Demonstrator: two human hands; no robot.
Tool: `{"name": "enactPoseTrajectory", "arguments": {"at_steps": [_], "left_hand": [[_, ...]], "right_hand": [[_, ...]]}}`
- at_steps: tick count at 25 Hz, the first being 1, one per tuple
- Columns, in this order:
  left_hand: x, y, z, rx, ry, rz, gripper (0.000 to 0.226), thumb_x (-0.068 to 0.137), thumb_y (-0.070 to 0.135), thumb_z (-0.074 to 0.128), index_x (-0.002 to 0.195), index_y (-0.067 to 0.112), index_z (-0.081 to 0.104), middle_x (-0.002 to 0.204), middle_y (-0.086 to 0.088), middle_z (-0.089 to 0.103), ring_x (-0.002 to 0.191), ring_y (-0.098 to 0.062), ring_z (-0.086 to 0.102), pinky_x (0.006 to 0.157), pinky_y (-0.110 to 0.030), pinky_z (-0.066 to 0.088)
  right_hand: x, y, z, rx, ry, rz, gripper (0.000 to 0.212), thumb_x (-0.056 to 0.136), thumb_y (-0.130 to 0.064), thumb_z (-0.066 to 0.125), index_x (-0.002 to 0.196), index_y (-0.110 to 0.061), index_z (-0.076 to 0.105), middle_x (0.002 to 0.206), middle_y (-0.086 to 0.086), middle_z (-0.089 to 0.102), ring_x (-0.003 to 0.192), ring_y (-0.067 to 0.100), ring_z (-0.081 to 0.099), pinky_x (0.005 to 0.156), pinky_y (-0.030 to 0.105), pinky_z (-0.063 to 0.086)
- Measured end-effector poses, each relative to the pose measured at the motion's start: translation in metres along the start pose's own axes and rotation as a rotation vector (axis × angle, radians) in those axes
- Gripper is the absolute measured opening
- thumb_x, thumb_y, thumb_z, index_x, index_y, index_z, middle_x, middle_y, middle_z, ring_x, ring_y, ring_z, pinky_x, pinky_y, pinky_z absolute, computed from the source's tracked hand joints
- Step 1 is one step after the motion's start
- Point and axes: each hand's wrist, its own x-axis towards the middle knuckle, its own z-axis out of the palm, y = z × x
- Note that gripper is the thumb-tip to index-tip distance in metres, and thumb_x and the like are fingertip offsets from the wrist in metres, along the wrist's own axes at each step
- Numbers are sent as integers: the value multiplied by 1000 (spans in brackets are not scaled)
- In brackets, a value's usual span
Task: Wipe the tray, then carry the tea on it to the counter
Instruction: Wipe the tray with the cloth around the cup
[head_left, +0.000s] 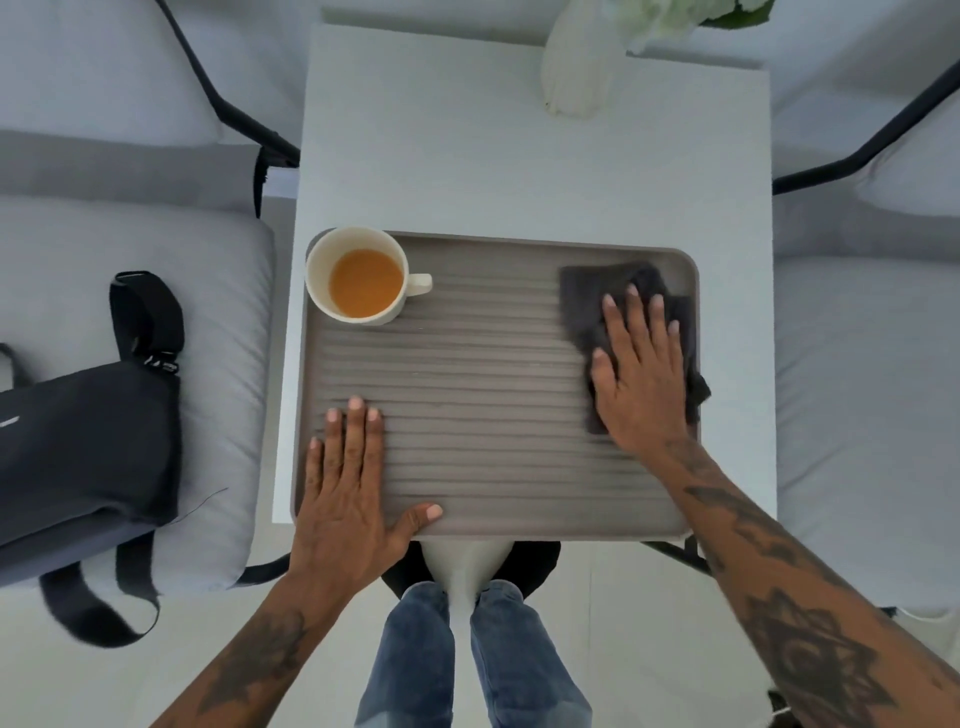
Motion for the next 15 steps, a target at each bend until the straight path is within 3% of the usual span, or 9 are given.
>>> {"name": "enactPoseTrajectory", "arguments": {"at_steps": [3, 9, 12, 15], "left_hand": [[0, 0, 0, 25, 11, 11, 115, 81, 86, 28, 158, 4, 8, 168, -15, 1, 155, -33, 1, 122, -55, 13], [0, 0, 1, 48, -6, 7, 117, 81, 88, 25, 156, -2, 17, 166, -21, 12, 154, -36, 8, 122, -55, 15], [0, 0, 0, 33, 3, 7, 117, 80, 89, 23, 156, 0, 18, 166, -19, 11, 154, -35, 7, 122, -54, 15], [-1, 1, -2, 23, 25, 2, 116, 80, 88, 25, 158, 4, 11, 168, -14, 5, 155, -32, 3, 123, -52, 14]], "right_hand": [[-30, -13, -3, -8, -34, -107, 58, 99, -33, 32, 154, -17, 29, 163, 10, 24, 151, 33, 16, 119, 59, 19], [-51, -141, 19, 86, -161, -644, 55, 98, -25, 41, 152, -20, 36, 161, 3, 30, 151, 29, 19, 121, 54, 17], [-45, -124, 14, 18, -196, -690, 59, 95, -23, 45, 153, -21, 33, 163, 1, 27, 152, 26, 18, 122, 50, 17], [-55, -61, -2, -46, -217, -647, 64, 92, -20, 47, 154, -23, 32, 162, -1, 27, 152, 25, 19, 120, 50, 20]]}}
